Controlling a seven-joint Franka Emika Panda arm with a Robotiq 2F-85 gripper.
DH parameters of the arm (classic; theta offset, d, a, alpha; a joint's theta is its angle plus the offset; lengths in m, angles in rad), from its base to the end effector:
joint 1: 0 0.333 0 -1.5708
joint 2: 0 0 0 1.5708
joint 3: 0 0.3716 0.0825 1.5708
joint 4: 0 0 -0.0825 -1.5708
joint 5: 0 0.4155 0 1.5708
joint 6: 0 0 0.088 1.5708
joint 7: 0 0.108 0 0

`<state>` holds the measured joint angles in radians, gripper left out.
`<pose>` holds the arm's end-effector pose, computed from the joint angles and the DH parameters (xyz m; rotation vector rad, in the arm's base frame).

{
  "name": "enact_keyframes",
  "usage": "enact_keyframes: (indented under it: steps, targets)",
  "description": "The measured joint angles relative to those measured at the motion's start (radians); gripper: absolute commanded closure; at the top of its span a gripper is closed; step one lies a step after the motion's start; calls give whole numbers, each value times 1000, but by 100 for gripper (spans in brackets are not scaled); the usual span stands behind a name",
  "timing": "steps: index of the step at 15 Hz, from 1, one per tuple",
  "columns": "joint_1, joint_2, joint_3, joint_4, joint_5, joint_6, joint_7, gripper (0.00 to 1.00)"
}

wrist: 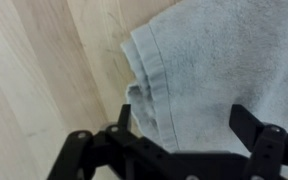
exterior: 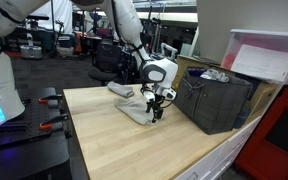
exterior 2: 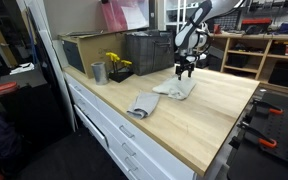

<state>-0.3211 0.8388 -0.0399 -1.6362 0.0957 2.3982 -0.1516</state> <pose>0.6872 -0.2547 0.1304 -3.0618 0.4162 0.1003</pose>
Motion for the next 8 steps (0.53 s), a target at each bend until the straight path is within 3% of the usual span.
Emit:
enact_keyframes:
  steps: [2, 3, 5, 8]
  targets:
    - [-8, 30, -6, 29, 0, -24, -4, 1]
    - [-13, 44, -6, 44, 0, -34, -4, 26]
    - [-25, 68, -2, 78, 6, -68, -6, 31]
    - [-40, 87, 11, 141, 33, -166, -26, 55]
